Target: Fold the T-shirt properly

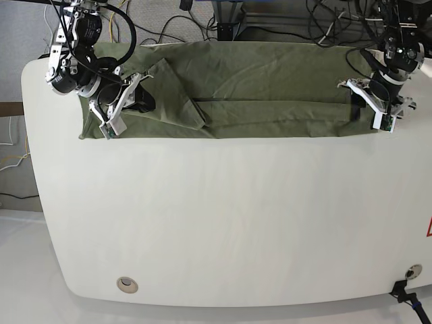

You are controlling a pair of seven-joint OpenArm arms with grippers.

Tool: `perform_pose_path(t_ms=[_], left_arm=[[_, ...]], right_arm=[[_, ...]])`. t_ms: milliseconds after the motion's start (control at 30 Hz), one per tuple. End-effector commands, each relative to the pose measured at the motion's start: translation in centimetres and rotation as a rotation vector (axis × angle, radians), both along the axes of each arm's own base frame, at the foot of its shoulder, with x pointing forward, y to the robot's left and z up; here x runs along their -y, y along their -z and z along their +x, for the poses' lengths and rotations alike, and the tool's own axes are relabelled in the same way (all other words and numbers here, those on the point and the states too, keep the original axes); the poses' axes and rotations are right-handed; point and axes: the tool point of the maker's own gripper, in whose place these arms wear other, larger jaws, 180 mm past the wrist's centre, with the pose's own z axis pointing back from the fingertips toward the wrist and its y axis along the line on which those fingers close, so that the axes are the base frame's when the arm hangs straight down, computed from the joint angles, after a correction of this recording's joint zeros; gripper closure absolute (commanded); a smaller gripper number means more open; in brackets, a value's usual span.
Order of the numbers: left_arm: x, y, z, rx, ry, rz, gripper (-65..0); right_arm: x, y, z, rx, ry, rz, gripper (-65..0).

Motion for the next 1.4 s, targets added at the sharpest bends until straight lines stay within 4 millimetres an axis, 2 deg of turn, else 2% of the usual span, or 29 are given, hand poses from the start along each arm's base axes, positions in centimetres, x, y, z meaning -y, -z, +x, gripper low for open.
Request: perform_pose_path(t_ms=[0, 33, 167, 233, 300, 433, 600, 733, 800, 867, 967, 1033, 1100, 1167, 1233, 1267, 1367], left_arm=[[0.5, -0.5, 0.3, 0.033, 0.000, -0.021, -8.4], [0.6, -0.2, 0.2, 0.026, -0.006, -0.032, -0.3], [2.5, 3.0, -1.2, -0.065, 0.019, -0.081, 0.0], [3.2, 5.1, -1.9, -0.124, 0.034, -0.097, 0.0], [3.1, 7.1, -2.8, -0.187, 0.041, -0.100, 0.0], [2.2, 9.1, -2.1, -0.226, 0.016, -0.106, 0.0], [0.4, 9.5, 0.8, -0.214, -0.011, -0.071, 0.0], [0.4, 8.8, 3.3, -0.179, -0.005, -0.067, -0.8], [0.2, 8.6, 4.1, -0.168, -0.010, -0.068, -0.8], [0.3, 8.0, 4.7, -0.150, -0.006, -0.068, -0.8], [1.2, 4.9, 6.1, -0.062, 0.028, -0.056, -1.8], [1.6, 2.7, 6.8, -0.006, 0.053, -0.038, -11.0], [1.5, 1.2, 7.2, 0.025, 0.071, -0.012, -29.4], [0.2, 0.2, 7.4, 0.035, 0.039, 0.005, -47.3], [-1.4, -0.5, 7.9, 0.048, -0.005, 0.014, -60.1], [-2.1, -1.1, 8.7, 0.066, -0.025, 0.013, -62.6], [-4.1, -0.2, 9.8, 0.046, -0.082, -0.002, -62.7]], right_arm=[[0.2, -0.9, 0.4, 0.038, -0.003, 0.006, 0.0], [0.1, -0.8, 0.3, 0.034, -0.002, 0.006, 0.0], [1.5, 1.5, -0.1, -0.028, 0.027, -0.053, 0.0], [2.2, 1.9, 0.2, -0.020, 0.046, -0.086, 0.0], [2.8, 3.0, 0.1, -0.040, 0.062, -0.104, 0.0], [4.6, 5.2, 0.5, -0.081, 0.113, -0.092, 0.0], [5.7, 6.9, 2.5, -0.080, 0.142, -0.066, 0.0], [6.6, 8.1, 4.6, -0.089, 0.173, -0.047, 0.0], [6.9, 8.1, 5.6, -0.072, 0.194, -0.033, 0.0], [6.9, 7.8, 6.2, -0.057, 0.199, -0.027, 0.0], [6.9, 7.5, 6.5, -0.049, 0.198, -0.027, 0.0], [6.7, 7.4, 6.8, -0.043, 0.197, -0.023, 0.0], [6.0, 7.5, 6.8, -0.046, 0.175, -0.023, 0.0], [5.1, 7.8, 6.6, -0.054, 0.145, -0.025, 0.0], [4.7, 7.9, 6.5, -0.058, 0.132, -0.025, 0.0], [4.7, 7.9, 6.5, -0.058, 0.132, -0.023, 0.0], [4.5, 7.9, 6.5, -0.058, 0.132, -0.018, 0.0]])
